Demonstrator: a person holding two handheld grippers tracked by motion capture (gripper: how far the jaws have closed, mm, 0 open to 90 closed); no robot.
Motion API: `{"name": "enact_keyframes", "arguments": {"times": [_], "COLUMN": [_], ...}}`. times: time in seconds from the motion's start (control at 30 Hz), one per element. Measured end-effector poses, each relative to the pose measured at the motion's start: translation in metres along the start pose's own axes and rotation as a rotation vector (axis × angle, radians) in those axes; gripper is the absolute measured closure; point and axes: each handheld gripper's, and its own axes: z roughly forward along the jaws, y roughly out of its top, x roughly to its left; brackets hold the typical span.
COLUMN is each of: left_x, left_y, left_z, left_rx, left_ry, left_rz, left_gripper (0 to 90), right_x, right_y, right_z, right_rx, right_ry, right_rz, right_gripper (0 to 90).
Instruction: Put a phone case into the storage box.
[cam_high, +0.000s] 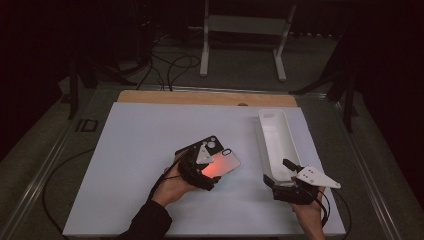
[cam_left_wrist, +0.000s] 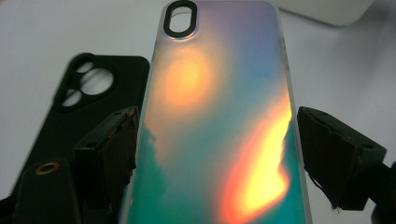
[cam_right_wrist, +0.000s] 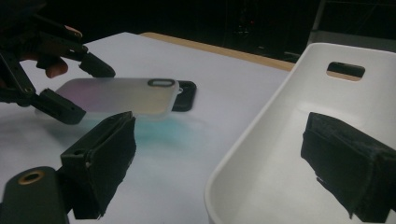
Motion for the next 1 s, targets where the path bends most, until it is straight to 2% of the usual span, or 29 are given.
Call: {"name": "enact_keyframes", "arguments": {"times": [0.2,0.27,0.33,0.37,0.53,0.83,0.97,1.0], "left_x": [0.002,0.003,0.003,0.002,-0.001,-0.013,-0.015,-0.017], "left_y": [0.003,0.005,0.006,0.009,0.015,0.031,0.035,0.036], "left_z": [-0.013,-0.018,-0.02,-0.023,-0.027,-0.032,-0.033,-0.033], "left_rx": [-0.038,-0.059,-0.062,-0.072,-0.091,-0.136,-0.149,-0.152], "left_ry": [0.015,0.021,0.023,0.025,0.027,0.021,0.018,0.024], "left_rz": [-0.004,-0.009,-0.007,-0.002,0.013,0.053,0.061,0.068], "left_gripper": [17.0,17.0,17.0,17.0,17.0,17.0,17.0,17.0], "right_x": [0.001,0.001,0.001,0.003,0.008,0.022,0.023,0.025], "right_y": [0.006,0.01,0.012,0.016,0.023,0.042,0.043,0.046], "right_z": [0.004,0.008,0.01,0.014,0.022,0.043,0.046,0.051], "right_rx": [0.009,0.021,0.023,0.027,0.041,0.063,0.069,0.077], "right_ry": [0.017,0.036,0.042,0.061,0.085,0.189,0.202,0.239], "right_rz": [0.009,0.017,0.022,0.035,0.033,0.075,0.082,0.112], "right_gripper": [10.0,9.9,9.9,9.9,10.0,10.1,10.5,13.5]}}
